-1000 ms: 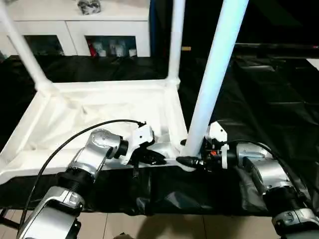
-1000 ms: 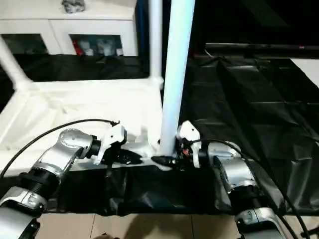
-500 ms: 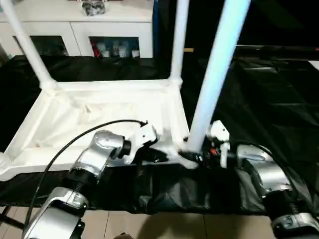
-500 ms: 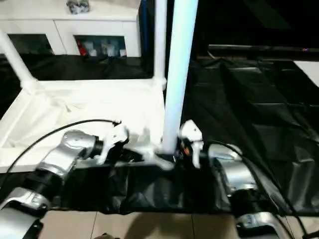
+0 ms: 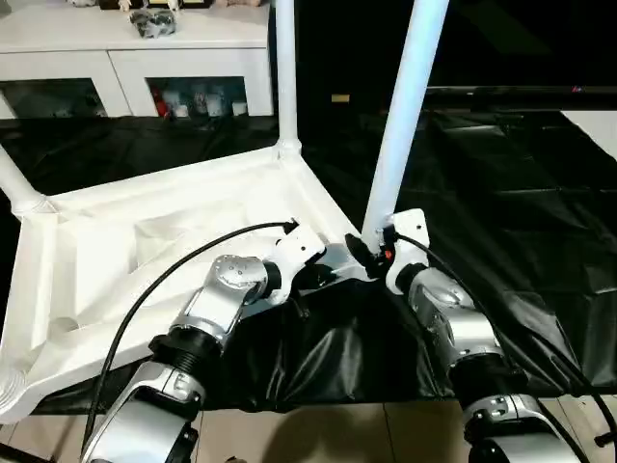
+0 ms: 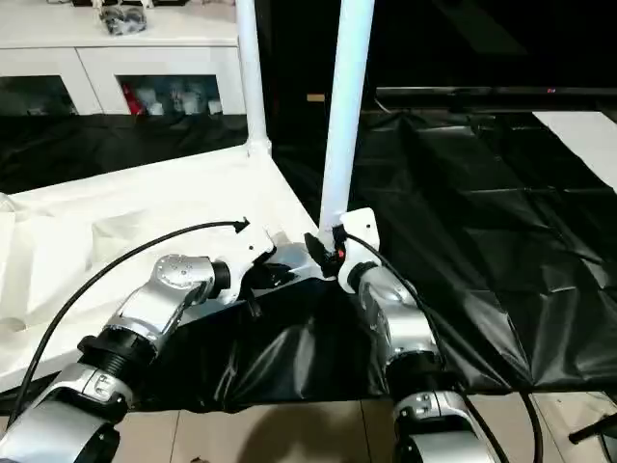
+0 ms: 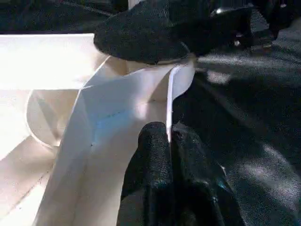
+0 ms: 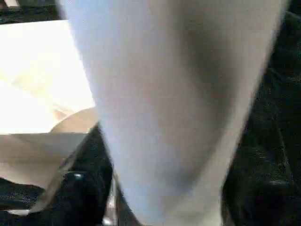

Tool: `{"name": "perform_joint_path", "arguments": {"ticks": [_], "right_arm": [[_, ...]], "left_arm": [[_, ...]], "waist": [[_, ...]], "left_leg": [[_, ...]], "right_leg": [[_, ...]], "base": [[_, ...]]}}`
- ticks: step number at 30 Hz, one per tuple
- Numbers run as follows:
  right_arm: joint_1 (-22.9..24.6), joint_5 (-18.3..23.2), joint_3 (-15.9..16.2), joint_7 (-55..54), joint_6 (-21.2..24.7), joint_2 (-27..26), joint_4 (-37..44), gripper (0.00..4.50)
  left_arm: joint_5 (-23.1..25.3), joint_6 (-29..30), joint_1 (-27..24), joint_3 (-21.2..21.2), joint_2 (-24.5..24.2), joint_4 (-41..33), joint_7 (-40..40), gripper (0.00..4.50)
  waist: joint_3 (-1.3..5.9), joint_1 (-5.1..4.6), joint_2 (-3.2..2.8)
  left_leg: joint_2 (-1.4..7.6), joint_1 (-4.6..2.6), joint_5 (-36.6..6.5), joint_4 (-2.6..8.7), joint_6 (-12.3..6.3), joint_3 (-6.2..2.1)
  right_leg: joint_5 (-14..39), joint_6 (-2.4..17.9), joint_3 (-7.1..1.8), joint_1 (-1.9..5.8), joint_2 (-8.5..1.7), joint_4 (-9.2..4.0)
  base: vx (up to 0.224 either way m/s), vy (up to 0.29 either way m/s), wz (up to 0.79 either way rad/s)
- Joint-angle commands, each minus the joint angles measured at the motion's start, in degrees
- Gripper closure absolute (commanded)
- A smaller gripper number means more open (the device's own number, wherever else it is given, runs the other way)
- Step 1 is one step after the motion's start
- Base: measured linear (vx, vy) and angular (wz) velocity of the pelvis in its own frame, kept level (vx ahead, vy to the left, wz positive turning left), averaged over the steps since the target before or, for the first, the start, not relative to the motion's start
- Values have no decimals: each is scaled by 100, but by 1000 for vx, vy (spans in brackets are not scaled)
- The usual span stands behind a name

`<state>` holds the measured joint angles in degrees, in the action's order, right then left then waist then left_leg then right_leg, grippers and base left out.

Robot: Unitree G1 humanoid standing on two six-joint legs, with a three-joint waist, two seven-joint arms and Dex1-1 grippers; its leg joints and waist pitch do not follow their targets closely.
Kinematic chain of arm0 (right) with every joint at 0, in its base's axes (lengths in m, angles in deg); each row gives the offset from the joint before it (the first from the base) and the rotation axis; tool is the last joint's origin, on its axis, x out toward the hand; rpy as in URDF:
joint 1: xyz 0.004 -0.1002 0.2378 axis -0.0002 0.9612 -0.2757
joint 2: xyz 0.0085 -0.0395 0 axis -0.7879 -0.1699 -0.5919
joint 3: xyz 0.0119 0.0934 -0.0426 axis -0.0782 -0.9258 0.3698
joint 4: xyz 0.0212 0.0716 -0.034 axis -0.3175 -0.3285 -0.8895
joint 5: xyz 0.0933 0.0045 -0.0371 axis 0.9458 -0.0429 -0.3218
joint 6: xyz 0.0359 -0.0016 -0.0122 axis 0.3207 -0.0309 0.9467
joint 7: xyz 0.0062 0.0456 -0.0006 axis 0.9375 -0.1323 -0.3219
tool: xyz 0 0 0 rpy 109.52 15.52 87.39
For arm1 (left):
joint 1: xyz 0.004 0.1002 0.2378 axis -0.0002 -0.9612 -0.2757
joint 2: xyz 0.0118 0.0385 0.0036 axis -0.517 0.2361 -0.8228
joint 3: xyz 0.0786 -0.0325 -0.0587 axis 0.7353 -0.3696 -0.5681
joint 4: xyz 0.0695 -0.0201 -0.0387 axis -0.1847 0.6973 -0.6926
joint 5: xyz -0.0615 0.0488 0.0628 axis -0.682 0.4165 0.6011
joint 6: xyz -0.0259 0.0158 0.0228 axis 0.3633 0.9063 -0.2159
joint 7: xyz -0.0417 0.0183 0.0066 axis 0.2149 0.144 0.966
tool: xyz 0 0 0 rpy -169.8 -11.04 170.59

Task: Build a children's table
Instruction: Rotate leg to tighten

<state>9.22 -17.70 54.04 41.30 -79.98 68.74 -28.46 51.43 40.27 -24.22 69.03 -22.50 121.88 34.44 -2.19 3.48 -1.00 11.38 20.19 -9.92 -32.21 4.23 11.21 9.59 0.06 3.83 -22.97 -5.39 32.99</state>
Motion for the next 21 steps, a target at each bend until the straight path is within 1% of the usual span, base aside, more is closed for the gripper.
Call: {"name": "perform_joint_path", "arguments": {"ticks": [1, 2, 3, 4, 5, 6, 7, 8, 9, 10, 11, 12, 13, 14, 15, 16, 17, 19, 20, 21], "right_arm": [[70, 178, 591, 844, 178, -385, -30, 95], [105, 135, 692, 1087, 121, -191, 63, 88], [105, 135, 692, 1087, 121, -191, 63, 84], [127, 109, 757, 1263, 96, -68, 98, 84], [134, 99, 781, 1329, 80, -22, 103, 84], [179, 64, 864, 1535, 20, 114, 155, 84], [207, 40, 919, 1698, -21, 215, 182, 84], [252, 38, 978, 1955, -78, 330, 233, 84], [252, 38, 978, 1955, -78, 330, 233, 84], [366, 103, 1114, 2618, -181, 614, 396, 84], [372, 106, 1121, 2653, -186, 629, 404, 84], [439, 150, 1209, 3095, -236, 820, 514, 84], [461, 159, 1241, 3258, -263, 893, 552, 84], [492, 187, 1321, 3642, -292, 1062, 618, 84], [495, 198, 1339, 3722, -291, 1097, 628, 84], [493, 209, 1373, 3867, -308, 1166, 641, 84], [473, 227, 1421, 4077, -311, 1256, 640, 109], [453, 226, 1464, 4224, -323, 1318, 637, 109], [443, 222, 1485, 4286, -328, 1343, 636, 115], [435, 223, 1520, 4391, -305, 1374, 648, 120]], "left_arm": [[-236, -246, 69, 159, 283, -218, 45, 450], [-262, -341, 16, 195, 145, -279, 288, 450], [-262, -341, 16, 195, 145, -279, 288, 450], [-301, -419, -13, 211, 76, -306, 458, 450], [-316, -448, -24, 217, 52, -314, 520, 450], [-350, -472, -60, 237, -20, -356, 677, 450], [-371, -501, -83, 251, -78, -388, 809, 450], [-422, -531, -115, 255, -137, -436, 986, 450], [-422, -531, -115, 255, -137, -436, 986, 450], [-500, -566, -155, 279, -291, -503, 1343, 450], [-503, -569, -156, 281, -300, -505, 1361, 450], [-515, -593, -160, 300, -406, -507, 1554, 450], [-515, -608, -156, 309, -449, -499, 1621, 450], [-534, -622, -138, 315, -545, -469, 1786, 450], [-539, -619, -134, 316, -566, -461, 1822, 450], [-533, -651, -127, 325, -619, -442, 1895, 450], [-536, -676, -123, 329, -690, -427, 2032, 450], [-540, -693, -122, 331, -744, -422, 2124, 450], [-543, -697, -122, 332, -766, -422, 2161, 450], [-555, -689, -126, 334, -794, -432, 2228, 450]], "waist": [[262, 30, 109], [272, 35, 111], [283, 37, 117], [286, 49, 124], [286, 48, 133], [293, 62, 130], [295, 60, 133], [297, 70, 146], [297, 70, 146], [317, 93, 133], [317, 105, 135], [321, 115, 135], [327, 136, 128], [340, 181, 113], [347, 194, 119], [346, 210, 115], [334, 216, 120], [321, 235, 122], [312, 245, 111], [304, 249, 121]], "left_leg": [[143, -16, -1997, 423, -223, -133], [153, 1, -1871, 420, -259, -123], [152, 4, -1813, 410, -273, -111], [151, 11, -1683, 401, -304, -101], [150, 18, -1631, 398, -324, -94], [157, 22, -1520, 389, -352, -93], [154, 25, -1469, 380, -375, -80], [156, 43, -1348, 375, -416, -80], [156, 43, -1348, 375, -416, -80], [169, 39, -1165, 353, -455, -72], [170, 36, -1132, 344, -481, -63], [177, 49, -1046, 336, -528, -56], [186, 37, -1001, 326, -550, -49], [197, 22, -867, 305, -615, -37], [194, 18, -845, 292, -636, -27], [195, 10, -834, 291, -650, -22], [199, 17, -886, 296, -658, -22], [204, 5, -1042, 304, -612, -21], [213, -1, -1135, 316, -543, -27], [214, -10, -1238, 325, -476, -29]], "right_leg": [[2966, 554, -180, 161, -310, -543], [2702, 639, -194, 176, -310, -513], [2569, 672, -201, 185, -304, -495], [2337, 763, -209, 193, -307, -466], [2262, 795, -210, 202, -301, -457], [2107, 867, -208, 220, -312, -431], [2038, 891, -213, 220, -308, -428], [1997, 917, -206, 245, -314, -411], [1997, 917, -206, 245, -314, -411], [1699, 1009, -207, 258, -308, -371], [1592, 1047, -206, 259, -299, -360], [1381, 1127, -203, 274, -292, -328], [1271, 1165, -201, 268, -283, -314], [920, 1306, -197, 266, -266, -264], [813, 1352, -196, 269, -260, -247], [737, 1395, -199, 262, -262, -238], [742, 1423, -195, 264, -264, -240], [988, 1402, -197, 262, -282, -266], [1183, 1361, -200, 253, -289, -283], [1369, 1309, -201, 249, -291, -304]], "base": [[0, 0, 0], [0, 0, 0], [0, 0, 0], [0, 0, 0], [0, 0, 0], [0, 0, 0], [0, 0, 0], [0, 0, 0], [0, 0, 0], [0, 0, 0], [0, 0, 0], [0, 0, 0], [54, 5, 0], [0, 0, 0], [0, 0, 0], [0, 0, 0], [0, 0, 0], [0, 0, 0], [0, 0, 0], [0, 0, 0]]}}
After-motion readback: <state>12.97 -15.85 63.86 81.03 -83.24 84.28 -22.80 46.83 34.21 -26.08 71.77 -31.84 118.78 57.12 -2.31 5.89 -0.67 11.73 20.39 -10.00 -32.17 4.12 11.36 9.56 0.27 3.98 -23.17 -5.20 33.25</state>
